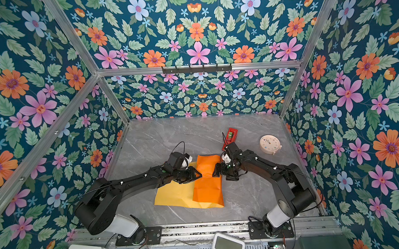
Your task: Wrap the gift box in paper
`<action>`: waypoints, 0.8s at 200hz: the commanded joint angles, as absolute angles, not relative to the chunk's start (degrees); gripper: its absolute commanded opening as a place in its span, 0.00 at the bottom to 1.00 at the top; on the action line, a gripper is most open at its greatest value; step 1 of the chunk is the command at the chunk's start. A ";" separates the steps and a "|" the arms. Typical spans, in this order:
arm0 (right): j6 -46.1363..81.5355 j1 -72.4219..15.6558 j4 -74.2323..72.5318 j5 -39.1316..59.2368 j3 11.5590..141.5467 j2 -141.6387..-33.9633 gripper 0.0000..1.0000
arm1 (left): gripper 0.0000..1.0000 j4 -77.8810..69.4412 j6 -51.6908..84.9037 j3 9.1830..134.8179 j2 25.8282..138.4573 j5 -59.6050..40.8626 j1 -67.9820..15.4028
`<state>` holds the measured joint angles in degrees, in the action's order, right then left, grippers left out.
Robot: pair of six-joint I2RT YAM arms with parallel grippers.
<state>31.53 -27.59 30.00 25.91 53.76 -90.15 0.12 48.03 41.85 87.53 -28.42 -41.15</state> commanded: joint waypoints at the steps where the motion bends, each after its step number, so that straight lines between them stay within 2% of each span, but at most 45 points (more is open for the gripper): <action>1: 30.24 -27.71 34.37 20.07 55.33 -91.50 0.88 | 0.28 7.29 47.22 39.29 88.71 -25.67 -41.48; 37: 29.88 -27.70 33.19 23.55 59.36 -94.46 0.87 | 0.26 6.68 47.15 38.05 88.95 -23.07 -41.14; 113: 29.62 -27.91 30.61 29.68 68.03 -101.04 0.75 | 0.25 3.19 48.08 37.97 88.44 -21.23 -36.96; 160: 27.69 -28.16 32.28 28.94 75.31 -106.47 0.74 | 0.22 2.00 47.62 38.47 88.49 -20.82 -34.80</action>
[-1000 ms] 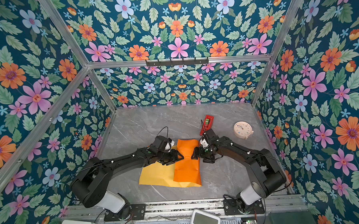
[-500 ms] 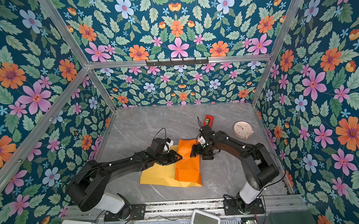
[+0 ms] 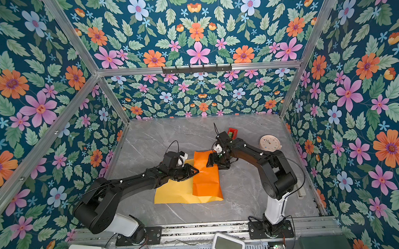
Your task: Wrap the gift box in paper
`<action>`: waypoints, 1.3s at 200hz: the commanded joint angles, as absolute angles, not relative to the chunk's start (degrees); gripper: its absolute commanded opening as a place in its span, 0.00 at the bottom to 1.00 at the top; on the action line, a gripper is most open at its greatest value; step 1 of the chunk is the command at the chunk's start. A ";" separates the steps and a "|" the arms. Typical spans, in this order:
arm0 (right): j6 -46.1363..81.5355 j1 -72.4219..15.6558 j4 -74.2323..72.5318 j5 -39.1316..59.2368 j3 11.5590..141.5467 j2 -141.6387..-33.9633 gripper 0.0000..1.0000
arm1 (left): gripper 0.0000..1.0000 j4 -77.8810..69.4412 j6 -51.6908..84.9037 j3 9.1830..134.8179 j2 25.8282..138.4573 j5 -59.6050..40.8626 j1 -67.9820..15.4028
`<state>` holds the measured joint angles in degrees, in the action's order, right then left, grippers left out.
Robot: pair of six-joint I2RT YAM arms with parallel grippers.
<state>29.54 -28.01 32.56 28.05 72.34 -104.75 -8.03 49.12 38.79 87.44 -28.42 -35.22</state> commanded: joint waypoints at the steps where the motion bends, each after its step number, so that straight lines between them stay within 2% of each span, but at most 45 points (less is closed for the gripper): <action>1: 27.60 -28.18 32.44 28.80 75.49 -106.54 0.75 | 0.22 2.01 47.58 38.48 88.54 -20.78 -34.80; 29: 25.01 -27.82 37.06 24.92 77.61 -106.28 0.80 | 0.20 1.50 47.78 37.60 88.86 -21.09 -34.80; 66: 24.59 -26.94 39.52 24.15 72.95 -101.19 0.84 | 0.17 1.06 47.65 36.82 89.05 -20.79 -34.80; 96: 26.04 -25.74 38.19 27.43 68.03 -97.18 0.86 | 0.15 0.70 47.55 36.69 89.12 -20.83 -34.80; 127: 28.18 -24.44 33.68 34.95 65.24 -96.32 0.88 | 0.15 0.66 47.21 36.68 89.32 -20.83 -34.80; 149: 30.34 -24.44 30.01 38.35 64.75 -97.46 0.86 | 0.15 0.88 46.98 36.83 89.39 -20.74 -34.80; 194: 28.34 -21.34 30.98 39.17 65.79 -100.59 0.79 | 0.14 0.97 46.71 37.02 89.30 -20.75 -34.80; 260: 26.47 -21.10 30.84 39.25 64.22 -103.36 0.74 | 0.14 0.97 45.83 37.77 89.87 -20.83 -34.78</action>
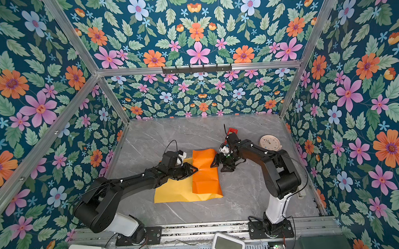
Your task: Wrap the gift box in paper
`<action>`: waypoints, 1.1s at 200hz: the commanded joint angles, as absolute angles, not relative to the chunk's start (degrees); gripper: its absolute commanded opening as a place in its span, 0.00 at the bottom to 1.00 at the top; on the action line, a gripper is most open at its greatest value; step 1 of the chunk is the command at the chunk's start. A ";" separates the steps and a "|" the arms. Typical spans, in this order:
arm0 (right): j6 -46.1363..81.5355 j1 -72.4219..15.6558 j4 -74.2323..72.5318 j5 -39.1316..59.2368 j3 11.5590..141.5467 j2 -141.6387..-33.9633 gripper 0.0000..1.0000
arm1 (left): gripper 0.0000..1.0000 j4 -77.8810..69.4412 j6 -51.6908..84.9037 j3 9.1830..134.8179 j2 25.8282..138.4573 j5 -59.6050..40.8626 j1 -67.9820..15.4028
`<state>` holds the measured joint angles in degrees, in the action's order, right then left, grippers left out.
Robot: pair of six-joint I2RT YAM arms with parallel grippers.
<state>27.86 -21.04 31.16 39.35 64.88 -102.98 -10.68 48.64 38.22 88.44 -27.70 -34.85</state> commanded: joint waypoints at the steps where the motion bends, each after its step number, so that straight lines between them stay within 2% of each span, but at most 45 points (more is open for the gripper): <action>1: 26.46 -21.14 30.84 39.14 64.19 -103.36 0.74 | 0.14 0.97 45.77 37.78 89.89 -20.83 -34.79; 36: 27.47 -21.15 29.88 37.10 61.59 -103.13 0.71 | 0.15 1.10 45.13 38.41 90.48 -21.19 -34.20; 63: 29.30 -21.19 28.03 36.03 58.82 -101.98 0.70 | 0.20 0.88 45.26 38.67 89.76 -21.45 -33.93; 83: 30.03 -21.21 27.21 34.69 57.62 -101.43 0.69 | 0.33 -0.27 46.47 38.71 88.35 -22.50 -33.93; 107: 30.69 -21.27 26.55 33.93 56.79 -101.43 0.68 | 0.55 -2.38 48.68 39.44 86.29 -25.12 -33.93; 142: 31.28 -21.60 26.02 33.56 56.30 -101.42 0.68 | 0.71 -2.57 49.60 42.69 86.33 -27.98 -34.69; 178: 32.36 -22.57 25.45 33.10 56.25 -100.60 0.68 | 0.72 1.66 47.18 46.34 90.22 -27.42 -37.23; 191: 32.88 -23.03 25.15 32.99 56.25 -100.42 0.68 | 0.67 2.51 46.62 46.86 91.25 -26.83 -37.62; 220: 33.40 -23.47 24.96 32.71 56.31 -100.00 0.68 | 0.48 4.72 44.96 46.75 91.52 -24.38 -37.62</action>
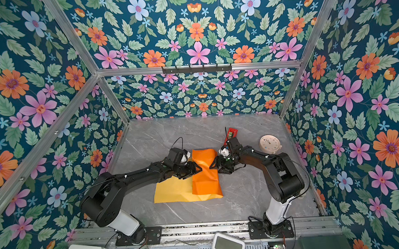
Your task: Wrap the gift box in paper
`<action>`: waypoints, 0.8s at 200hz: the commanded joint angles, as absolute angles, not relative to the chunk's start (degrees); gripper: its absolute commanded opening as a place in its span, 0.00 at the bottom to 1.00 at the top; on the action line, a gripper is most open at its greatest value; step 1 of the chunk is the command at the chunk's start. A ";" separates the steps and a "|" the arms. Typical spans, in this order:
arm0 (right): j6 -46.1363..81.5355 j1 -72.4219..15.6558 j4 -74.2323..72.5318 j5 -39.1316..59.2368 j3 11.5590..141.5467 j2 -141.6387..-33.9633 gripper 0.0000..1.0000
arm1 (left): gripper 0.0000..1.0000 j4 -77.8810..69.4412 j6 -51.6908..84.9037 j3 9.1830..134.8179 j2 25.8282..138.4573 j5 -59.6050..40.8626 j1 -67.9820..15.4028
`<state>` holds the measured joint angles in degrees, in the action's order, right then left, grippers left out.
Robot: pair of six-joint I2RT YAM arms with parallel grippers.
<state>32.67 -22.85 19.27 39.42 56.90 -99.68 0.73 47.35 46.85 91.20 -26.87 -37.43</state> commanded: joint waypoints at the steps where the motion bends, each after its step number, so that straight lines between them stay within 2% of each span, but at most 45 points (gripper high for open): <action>1: 33.40 -23.47 24.91 32.70 56.32 -99.92 0.68 | 0.47 4.78 44.94 46.66 91.46 -24.28 -37.62; 18: 33.05 -23.46 25.80 32.02 56.97 -99.50 0.70 | 0.39 5.28 44.63 45.64 91.17 -23.68 -37.20; 48: 31.91 -23.39 28.03 30.50 58.69 -98.97 0.74 | 0.32 5.10 44.56 43.23 90.57 -23.67 -36.41; 120: 31.82 -23.30 28.38 32.57 60.46 -98.85 0.78 | 0.34 6.41 43.18 41.13 88.35 -23.01 -34.37; 160: 33.08 -21.93 26.48 37.47 59.95 -97.32 0.80 | 0.32 6.42 42.89 40.42 88.50 -22.76 -34.28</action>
<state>32.47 -22.61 26.26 34.96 60.20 -98.19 -4.10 44.93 41.36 87.83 -27.59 -34.52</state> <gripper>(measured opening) 0.797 0.329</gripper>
